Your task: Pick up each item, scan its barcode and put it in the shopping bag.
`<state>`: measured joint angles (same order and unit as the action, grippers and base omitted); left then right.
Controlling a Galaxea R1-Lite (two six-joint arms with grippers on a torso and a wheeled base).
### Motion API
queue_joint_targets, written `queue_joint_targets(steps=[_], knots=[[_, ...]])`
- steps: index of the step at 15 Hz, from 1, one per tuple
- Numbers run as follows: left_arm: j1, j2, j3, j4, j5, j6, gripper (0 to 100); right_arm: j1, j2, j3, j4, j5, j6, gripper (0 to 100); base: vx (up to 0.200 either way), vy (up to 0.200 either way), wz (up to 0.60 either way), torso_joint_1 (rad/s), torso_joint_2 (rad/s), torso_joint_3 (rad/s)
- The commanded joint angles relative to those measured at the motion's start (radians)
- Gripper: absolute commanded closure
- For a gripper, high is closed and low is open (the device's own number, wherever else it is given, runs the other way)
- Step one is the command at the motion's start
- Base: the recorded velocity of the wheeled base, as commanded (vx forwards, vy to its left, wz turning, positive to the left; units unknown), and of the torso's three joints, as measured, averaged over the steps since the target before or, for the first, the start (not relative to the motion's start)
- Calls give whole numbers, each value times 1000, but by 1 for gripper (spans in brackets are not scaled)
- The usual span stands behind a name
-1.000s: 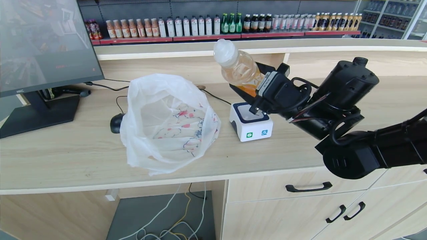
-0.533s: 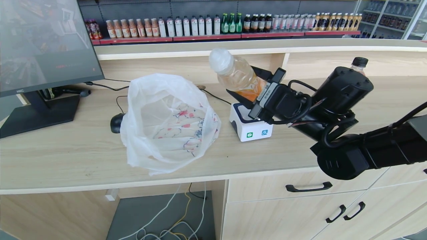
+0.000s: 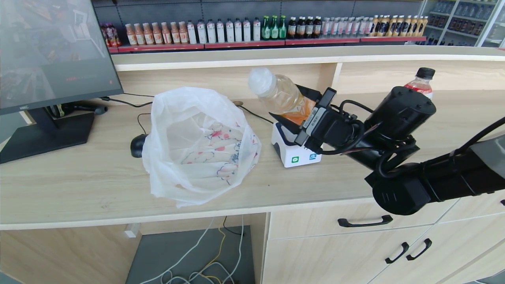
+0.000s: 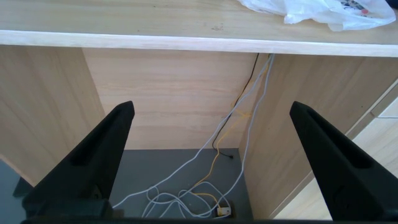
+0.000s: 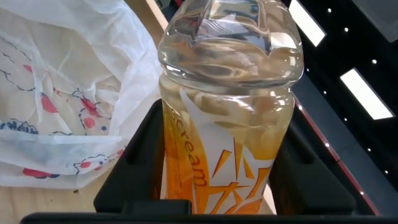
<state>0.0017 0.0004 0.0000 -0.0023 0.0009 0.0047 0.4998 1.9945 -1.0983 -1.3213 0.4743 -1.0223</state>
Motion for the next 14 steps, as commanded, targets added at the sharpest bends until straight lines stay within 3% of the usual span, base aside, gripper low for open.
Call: queue_joint_targets(steps=[1,14], knots=[[0,0,0,-1,1,0,0,-3,9,2,-1,1,1,100,0,0,0,0,0,0],[0,0,0,-1,1,0,0,-3,24,-3,-1,0,-7,100,0,0,0,0,0,0]])
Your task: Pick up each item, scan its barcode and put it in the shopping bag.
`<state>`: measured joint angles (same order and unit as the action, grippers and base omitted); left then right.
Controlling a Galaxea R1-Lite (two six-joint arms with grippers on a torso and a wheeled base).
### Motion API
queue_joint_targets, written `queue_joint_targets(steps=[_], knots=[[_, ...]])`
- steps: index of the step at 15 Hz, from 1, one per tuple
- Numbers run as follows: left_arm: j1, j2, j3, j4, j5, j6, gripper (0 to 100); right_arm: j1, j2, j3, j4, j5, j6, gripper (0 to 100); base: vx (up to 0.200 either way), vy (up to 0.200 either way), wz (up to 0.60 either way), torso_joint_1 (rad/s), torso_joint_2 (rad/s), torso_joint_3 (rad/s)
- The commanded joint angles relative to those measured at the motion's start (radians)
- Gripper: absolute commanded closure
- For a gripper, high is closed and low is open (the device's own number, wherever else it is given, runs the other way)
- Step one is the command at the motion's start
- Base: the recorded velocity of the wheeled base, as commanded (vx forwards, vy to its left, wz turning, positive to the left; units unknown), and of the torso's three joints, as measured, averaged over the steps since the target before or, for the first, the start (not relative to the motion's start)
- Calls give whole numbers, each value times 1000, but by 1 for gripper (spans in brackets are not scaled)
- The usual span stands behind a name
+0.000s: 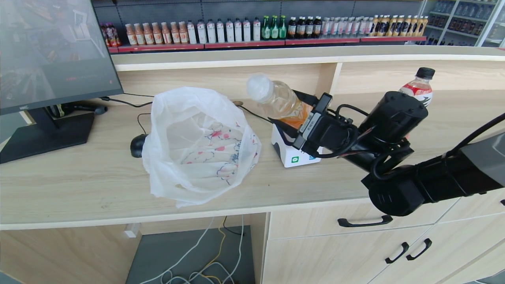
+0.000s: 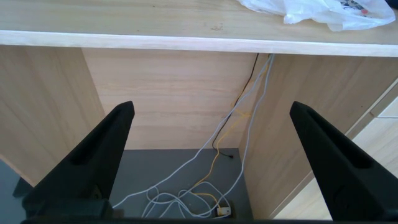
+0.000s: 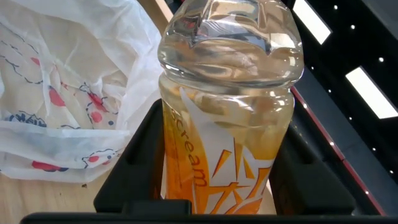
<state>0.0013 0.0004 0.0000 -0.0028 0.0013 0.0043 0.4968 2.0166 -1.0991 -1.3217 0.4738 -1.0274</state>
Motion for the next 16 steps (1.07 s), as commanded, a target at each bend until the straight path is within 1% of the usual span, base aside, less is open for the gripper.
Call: queue_joint_targets(steps=[1,16], knots=[[0,0,0,0,0,0,0,0,4,-4,-1,0,-2,100,0,0,0,0,0,0],[0,0,0,0,0,0,0,-1,-1,-1,-1,2,-3,100,0,0,0,0,0,0]])
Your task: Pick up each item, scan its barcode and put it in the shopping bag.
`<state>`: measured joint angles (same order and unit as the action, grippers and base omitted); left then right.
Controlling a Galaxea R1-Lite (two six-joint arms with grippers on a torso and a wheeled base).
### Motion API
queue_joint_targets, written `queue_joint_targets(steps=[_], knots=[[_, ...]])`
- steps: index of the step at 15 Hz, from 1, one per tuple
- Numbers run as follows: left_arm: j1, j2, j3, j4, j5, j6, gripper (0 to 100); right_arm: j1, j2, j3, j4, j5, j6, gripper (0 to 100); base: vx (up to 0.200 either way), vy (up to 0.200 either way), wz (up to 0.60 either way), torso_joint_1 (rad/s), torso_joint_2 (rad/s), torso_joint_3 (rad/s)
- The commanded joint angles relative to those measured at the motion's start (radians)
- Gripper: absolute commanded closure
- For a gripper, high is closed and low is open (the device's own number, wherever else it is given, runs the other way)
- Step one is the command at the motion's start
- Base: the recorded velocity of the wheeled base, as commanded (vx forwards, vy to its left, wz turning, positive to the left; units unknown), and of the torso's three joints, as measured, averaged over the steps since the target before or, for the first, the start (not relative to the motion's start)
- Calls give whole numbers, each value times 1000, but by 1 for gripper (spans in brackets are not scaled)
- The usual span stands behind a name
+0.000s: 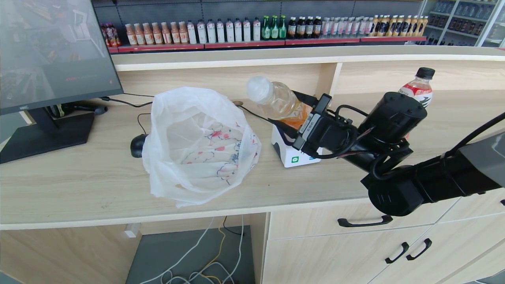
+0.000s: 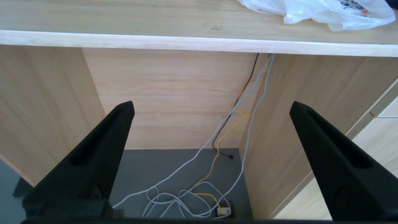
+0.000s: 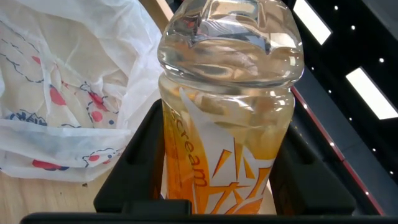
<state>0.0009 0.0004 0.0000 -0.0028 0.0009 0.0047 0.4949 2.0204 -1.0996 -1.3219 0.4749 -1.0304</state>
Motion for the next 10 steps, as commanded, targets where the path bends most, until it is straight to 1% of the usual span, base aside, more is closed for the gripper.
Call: queue_joint_targets(steps=[1,10], knots=[[1,0,0,0,1,0,0,-4,-5,-2,0,1,1,100,0,0,0,0,0,0],[1,0,0,0,1,0,0,-4,-46,3,6,-1,18,100,0,0,0,0,0,0]])
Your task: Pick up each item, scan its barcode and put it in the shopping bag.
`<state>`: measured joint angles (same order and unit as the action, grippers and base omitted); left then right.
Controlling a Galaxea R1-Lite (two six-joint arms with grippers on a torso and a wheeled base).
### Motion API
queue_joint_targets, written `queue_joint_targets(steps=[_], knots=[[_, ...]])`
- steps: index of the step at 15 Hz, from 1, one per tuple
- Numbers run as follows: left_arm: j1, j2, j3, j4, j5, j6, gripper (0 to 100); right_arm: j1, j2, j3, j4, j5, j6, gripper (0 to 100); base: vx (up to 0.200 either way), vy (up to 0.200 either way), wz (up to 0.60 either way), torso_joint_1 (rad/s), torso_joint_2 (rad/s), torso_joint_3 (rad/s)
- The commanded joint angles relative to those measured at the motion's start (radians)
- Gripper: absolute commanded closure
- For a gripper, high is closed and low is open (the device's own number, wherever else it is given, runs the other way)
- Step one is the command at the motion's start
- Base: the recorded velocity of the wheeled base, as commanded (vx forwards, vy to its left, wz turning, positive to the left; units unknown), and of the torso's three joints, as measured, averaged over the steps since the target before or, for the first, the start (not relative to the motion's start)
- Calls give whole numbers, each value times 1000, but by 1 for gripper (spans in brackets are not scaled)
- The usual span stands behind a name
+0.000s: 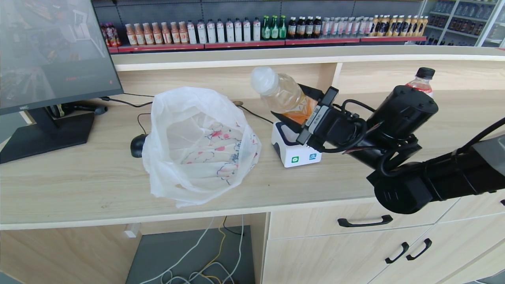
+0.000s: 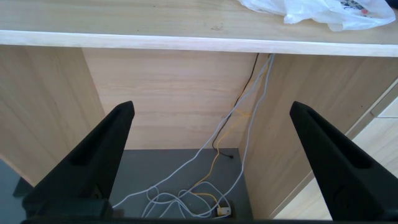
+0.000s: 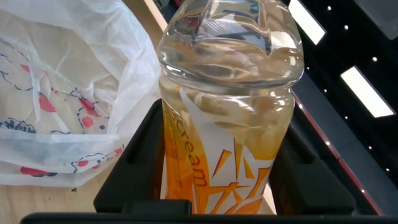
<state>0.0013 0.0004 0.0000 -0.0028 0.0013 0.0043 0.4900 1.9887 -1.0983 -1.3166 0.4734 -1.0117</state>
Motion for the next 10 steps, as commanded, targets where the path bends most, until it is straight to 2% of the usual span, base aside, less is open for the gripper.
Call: queue_joint_targets(steps=[1,6,10], knots=[[0,0,0,0,0,0,0,2,-28,2,4,-4,13,100,0,0,0,0,0,0],[0,0,0,0,-1,0,0,7,-103,2,11,-47,147,100,0,0,0,0,0,0],[0,0,0,0,-1,0,0,1,-200,-3,96,-88,268,100,0,0,0,0,0,0]])
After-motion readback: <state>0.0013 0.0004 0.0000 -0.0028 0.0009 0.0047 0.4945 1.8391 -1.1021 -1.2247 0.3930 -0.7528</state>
